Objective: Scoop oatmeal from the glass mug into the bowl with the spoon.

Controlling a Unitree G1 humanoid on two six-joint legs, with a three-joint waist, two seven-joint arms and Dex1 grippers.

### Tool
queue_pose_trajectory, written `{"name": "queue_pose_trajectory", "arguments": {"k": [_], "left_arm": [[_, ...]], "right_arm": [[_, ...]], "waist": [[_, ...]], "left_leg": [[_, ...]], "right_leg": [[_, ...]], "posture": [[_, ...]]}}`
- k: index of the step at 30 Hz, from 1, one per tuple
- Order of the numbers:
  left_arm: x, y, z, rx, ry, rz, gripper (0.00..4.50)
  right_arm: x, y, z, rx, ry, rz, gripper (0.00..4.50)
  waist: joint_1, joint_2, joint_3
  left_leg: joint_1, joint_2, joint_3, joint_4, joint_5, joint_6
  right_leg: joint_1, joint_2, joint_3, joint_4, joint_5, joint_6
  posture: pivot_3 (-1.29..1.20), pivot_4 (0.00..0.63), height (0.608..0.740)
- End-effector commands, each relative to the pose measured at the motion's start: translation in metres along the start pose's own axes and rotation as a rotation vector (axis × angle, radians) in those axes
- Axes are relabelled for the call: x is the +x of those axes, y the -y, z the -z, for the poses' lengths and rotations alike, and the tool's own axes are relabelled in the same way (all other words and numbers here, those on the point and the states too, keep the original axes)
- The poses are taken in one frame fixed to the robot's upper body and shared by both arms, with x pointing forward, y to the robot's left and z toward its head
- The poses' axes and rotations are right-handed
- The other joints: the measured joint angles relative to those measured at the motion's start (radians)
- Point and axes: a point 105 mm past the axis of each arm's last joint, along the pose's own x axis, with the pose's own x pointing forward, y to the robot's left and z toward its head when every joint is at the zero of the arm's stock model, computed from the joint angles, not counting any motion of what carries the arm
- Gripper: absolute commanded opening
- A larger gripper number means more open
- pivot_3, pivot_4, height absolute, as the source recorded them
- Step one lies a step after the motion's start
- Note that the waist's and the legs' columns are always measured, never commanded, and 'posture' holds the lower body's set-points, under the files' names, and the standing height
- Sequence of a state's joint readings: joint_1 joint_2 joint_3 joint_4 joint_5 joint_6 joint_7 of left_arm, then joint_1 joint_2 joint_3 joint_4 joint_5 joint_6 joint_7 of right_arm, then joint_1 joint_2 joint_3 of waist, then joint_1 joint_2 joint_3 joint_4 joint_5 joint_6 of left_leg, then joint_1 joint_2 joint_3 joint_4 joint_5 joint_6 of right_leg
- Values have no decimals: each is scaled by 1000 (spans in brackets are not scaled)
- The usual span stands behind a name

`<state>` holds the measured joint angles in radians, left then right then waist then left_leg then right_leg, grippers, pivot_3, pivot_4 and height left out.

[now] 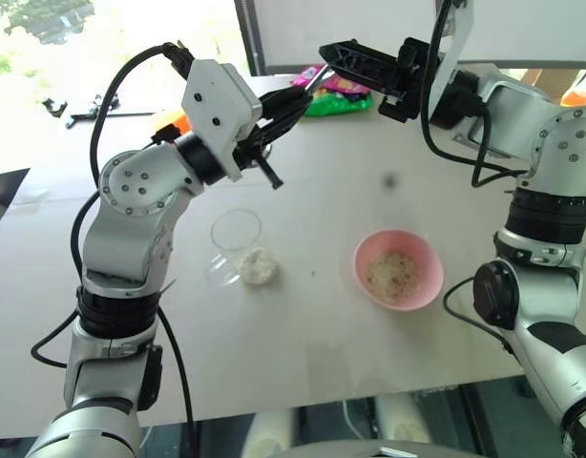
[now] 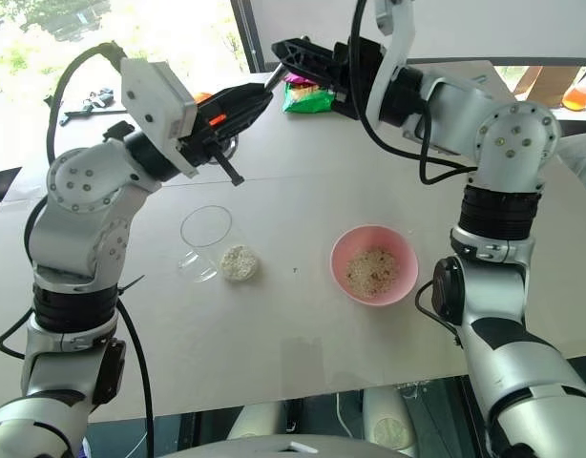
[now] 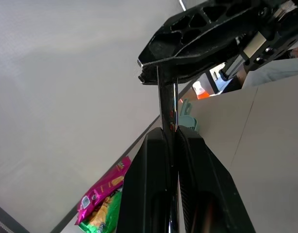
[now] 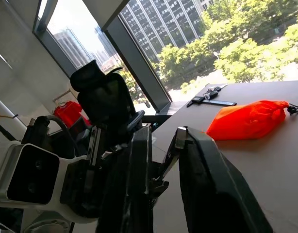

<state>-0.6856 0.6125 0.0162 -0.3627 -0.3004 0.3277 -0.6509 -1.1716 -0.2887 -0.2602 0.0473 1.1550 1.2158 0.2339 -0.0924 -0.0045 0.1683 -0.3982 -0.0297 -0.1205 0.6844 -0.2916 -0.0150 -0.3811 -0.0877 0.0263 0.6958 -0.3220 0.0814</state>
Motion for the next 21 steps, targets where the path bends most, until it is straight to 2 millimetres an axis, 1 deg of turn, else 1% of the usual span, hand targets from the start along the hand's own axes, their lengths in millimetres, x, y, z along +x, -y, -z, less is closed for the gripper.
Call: {"name": "queue_pose_trajectory", "arguments": {"k": [1, 5, 11, 15, 18, 21], "left_arm": [[3, 0, -14, 45, 53, 1, 0], [4, 1, -16, 48, 59, 2, 0], [6, 2, -16, 50, 61, 3, 0], [7, 3, -17, 53, 64, 4, 0], [8, 4, -19, 54, 68, 5, 0], [10, 4, -20, 54, 72, 8, 0]], "right_arm": [[-6, -13, -3, -35, -4, -47, 25], [-6, -13, -2, -33, -15, -46, 25], [-1, -14, -1, -34, -22, -48, 25], [-3, -23, 2, -74, -39, -97, 25], [-4, -25, 3, -78, -39, -106, 1057], [-4, -25, 4, -73, -35, -106, 2327]], "waist": [[1, 0, 0], [-1, 0, 0], [0, 0, 0], [1, 0, 0], [0, 0, 0], [0, 0, 0]], "left_leg": [[0, 0, 0, 0, 0, 0], [0, 0, 0, 0, 0, 0], [0, 0, 0, 0, 0, 0], [0, 0, 0, 0, 0, 0], [0, 0, 0, 0, 0, 0], [0, 0, 0, 0, 0, 0]], "right_leg": [[0, 0, 0, 0, 0, 0], [0, 0, 0, 0, 0, 0], [0, 0, 0, 0, 0, 0], [0, 0, 0, 0, 0, 0], [0, 0, 0, 0, 0, 0], [0, 0, 0, 0, 0, 0]], "posture": [[0, 150, 740], [0, 150, 740], [0, 150, 740], [0, 150, 740], [0, 150, 740], [0, 150, 740]]}}
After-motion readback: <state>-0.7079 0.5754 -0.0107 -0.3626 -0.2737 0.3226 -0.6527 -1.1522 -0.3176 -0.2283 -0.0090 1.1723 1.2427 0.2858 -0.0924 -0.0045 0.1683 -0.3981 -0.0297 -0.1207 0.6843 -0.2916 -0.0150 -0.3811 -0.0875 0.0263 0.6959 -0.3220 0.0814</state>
